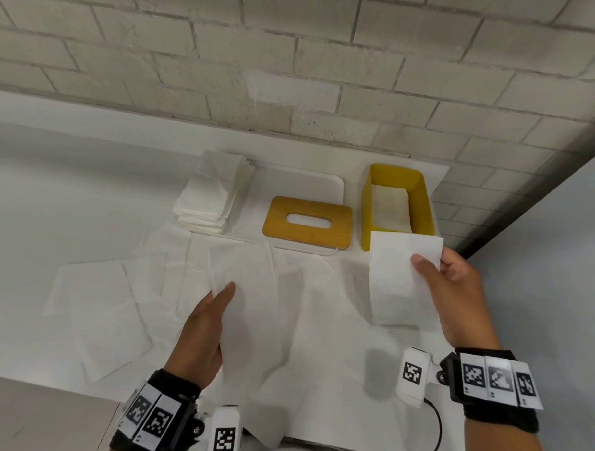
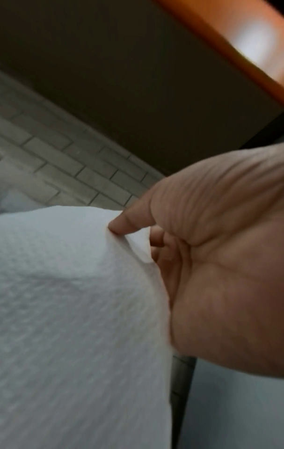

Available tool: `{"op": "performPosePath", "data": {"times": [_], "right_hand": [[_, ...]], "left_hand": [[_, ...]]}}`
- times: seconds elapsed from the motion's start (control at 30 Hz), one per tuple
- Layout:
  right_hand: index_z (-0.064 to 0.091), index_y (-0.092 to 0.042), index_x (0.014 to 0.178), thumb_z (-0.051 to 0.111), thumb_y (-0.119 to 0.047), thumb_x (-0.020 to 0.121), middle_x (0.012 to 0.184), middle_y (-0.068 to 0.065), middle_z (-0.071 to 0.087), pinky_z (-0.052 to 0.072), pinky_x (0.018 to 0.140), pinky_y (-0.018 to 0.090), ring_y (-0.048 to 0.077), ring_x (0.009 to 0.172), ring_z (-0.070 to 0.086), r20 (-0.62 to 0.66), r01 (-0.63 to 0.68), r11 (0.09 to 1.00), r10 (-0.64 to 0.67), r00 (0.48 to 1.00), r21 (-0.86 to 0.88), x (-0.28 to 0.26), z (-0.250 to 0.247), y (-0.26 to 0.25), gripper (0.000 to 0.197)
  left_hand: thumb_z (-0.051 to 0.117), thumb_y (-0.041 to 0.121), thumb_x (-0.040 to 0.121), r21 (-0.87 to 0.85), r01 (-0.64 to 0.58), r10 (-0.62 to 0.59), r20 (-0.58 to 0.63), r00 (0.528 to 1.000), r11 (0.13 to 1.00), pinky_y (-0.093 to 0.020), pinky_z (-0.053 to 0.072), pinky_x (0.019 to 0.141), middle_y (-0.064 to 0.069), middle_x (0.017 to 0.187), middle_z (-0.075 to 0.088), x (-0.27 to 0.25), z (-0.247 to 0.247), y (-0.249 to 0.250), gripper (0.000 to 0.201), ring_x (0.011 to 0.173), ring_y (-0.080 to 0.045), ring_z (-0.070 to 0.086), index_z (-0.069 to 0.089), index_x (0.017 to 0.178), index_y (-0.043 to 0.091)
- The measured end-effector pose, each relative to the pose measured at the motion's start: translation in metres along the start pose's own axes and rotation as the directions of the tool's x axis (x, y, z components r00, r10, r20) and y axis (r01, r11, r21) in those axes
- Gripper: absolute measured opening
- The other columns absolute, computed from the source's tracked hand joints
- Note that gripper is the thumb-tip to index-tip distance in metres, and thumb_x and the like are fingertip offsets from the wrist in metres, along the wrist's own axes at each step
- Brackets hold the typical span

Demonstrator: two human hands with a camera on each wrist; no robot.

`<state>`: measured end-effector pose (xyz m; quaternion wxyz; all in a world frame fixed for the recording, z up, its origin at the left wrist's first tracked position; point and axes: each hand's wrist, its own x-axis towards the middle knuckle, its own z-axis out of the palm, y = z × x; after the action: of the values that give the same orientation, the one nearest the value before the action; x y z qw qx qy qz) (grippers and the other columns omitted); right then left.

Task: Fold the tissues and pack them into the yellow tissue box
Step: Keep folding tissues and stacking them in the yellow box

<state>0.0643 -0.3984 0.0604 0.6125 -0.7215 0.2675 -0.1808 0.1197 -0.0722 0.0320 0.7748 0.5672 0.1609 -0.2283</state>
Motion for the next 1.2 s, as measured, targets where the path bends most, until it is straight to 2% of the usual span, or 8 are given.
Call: {"op": "performPosePath", "data": {"times": [0.13, 0.33, 0.53, 0.67, 0.8, 0.93, 1.13, 1.2], "right_hand": [[0.069, -0.020, 0.120, 0.061, -0.012, 0.099, 0.113, 0.002, 0.077, 0.061, 0.081, 0.033, 0.021, 0.102, 0.074, 0.106, 0.027, 0.987, -0.044, 0.993, 0.158, -0.014, 0.009, -0.033, 0.024], [0.071, -0.024, 0.109, 0.065, -0.012, 0.097, 0.102, -0.001, 0.079, 0.062, 0.074, 0.031, 0.018, 0.091, 0.075, 0.128, 0.184, 0.965, -0.210, 0.969, 0.189, -0.040, 0.051, -0.065, 0.018], [0.069, -0.030, 0.104, 0.067, -0.017, 0.097, 0.099, -0.005, 0.077, 0.059, 0.084, 0.054, 0.020, 0.091, 0.073, 0.177, 0.207, 0.976, -0.216, 0.960, 0.066, -0.044, 0.107, -0.042, 0.016], [0.067, -0.032, 0.105, 0.066, -0.020, 0.097, 0.097, -0.010, 0.075, 0.060, 0.081, 0.046, 0.015, 0.088, 0.072, 0.151, 0.226, 0.974, -0.228, 0.962, 0.032, -0.035, 0.116, -0.036, 0.014], [0.064, -0.031, 0.108, 0.066, -0.021, 0.096, 0.095, -0.018, 0.073, 0.055, 0.075, 0.021, 0.005, 0.087, 0.069, 0.132, 0.262, 0.965, -0.260, 0.957, 0.002, -0.031, 0.118, -0.033, 0.015], [0.062, -0.034, 0.114, 0.066, -0.021, 0.096, 0.099, -0.029, 0.069, 0.049, 0.074, 0.009, -0.003, 0.091, 0.067, 0.145, 0.282, 0.958, -0.272, 0.951, -0.053, -0.036, 0.119, -0.029, 0.022], [0.057, -0.047, 0.120, 0.067, -0.026, 0.095, 0.101, -0.024, 0.071, 0.056, 0.080, 0.027, 0.004, 0.091, 0.070, 0.153, 0.272, 0.960, -0.259, 0.954, -0.070, -0.037, 0.116, -0.024, 0.034], [0.051, -0.054, 0.119, 0.070, -0.030, 0.093, 0.104, -0.028, 0.065, 0.052, 0.073, 0.023, 0.005, 0.084, 0.065, 0.141, 0.276, 0.952, -0.257, 0.956, -0.136, -0.037, 0.113, -0.019, 0.041]], "left_hand": [[0.053, 0.031, 0.105, -0.019, -0.013, 0.013, 0.017, 1.000, 1.000, -0.041, 0.054, 0.091, -0.001, 0.116, 0.078, 0.002, 0.008, 0.006, 0.029, 0.111, -0.022, 0.071, 0.067, 0.129, 0.021], [0.053, 0.031, 0.105, -0.037, -0.001, 0.006, 0.116, 0.993, 0.999, -0.042, 0.051, 0.105, 0.000, 0.122, 0.076, 0.000, 0.036, 0.013, 0.032, 0.114, -0.019, 0.071, 0.065, 0.133, 0.021], [0.050, 0.035, 0.102, -0.036, -0.040, 0.048, 0.258, 0.965, 0.999, -0.037, 0.053, 0.101, -0.002, 0.126, 0.074, -0.003, 0.064, 0.021, 0.040, 0.117, -0.018, 0.070, 0.064, 0.136, 0.019], [0.046, 0.047, 0.099, -0.072, -0.044, 0.063, 0.291, 0.955, 0.996, -0.037, 0.051, 0.103, -0.003, 0.130, 0.072, 0.004, 0.068, 0.023, 0.053, 0.122, -0.019, 0.068, 0.061, 0.140, 0.018], [0.041, 0.062, 0.100, -0.093, -0.013, 0.041, 0.307, 0.951, 0.996, -0.047, 0.041, 0.115, -0.006, 0.143, 0.063, 0.010, 0.068, 0.013, 0.065, 0.134, -0.024, 0.059, 0.051, 0.149, 0.020], [0.049, 0.044, 0.102, -0.010, -0.045, 0.046, 0.321, 0.946, 0.999, -0.047, 0.050, 0.109, -0.006, 0.133, 0.070, 0.012, 0.071, 0.007, 0.047, 0.124, -0.025, 0.066, 0.059, 0.141, 0.019], [0.049, 0.033, 0.106, 0.066, -0.030, 0.013, 0.243, 0.970, 0.997, -0.052, 0.048, 0.110, -0.006, 0.126, 0.074, 0.015, 0.070, 0.002, 0.035, 0.119, -0.027, 0.069, 0.065, 0.135, 0.020], [0.048, 0.032, 0.107, 0.041, -0.033, 0.023, 0.233, 0.972, 0.999, -0.050, 0.049, 0.110, -0.006, 0.126, 0.074, 0.013, 0.071, 0.004, 0.035, 0.119, -0.027, 0.069, 0.064, 0.135, 0.020]]}}
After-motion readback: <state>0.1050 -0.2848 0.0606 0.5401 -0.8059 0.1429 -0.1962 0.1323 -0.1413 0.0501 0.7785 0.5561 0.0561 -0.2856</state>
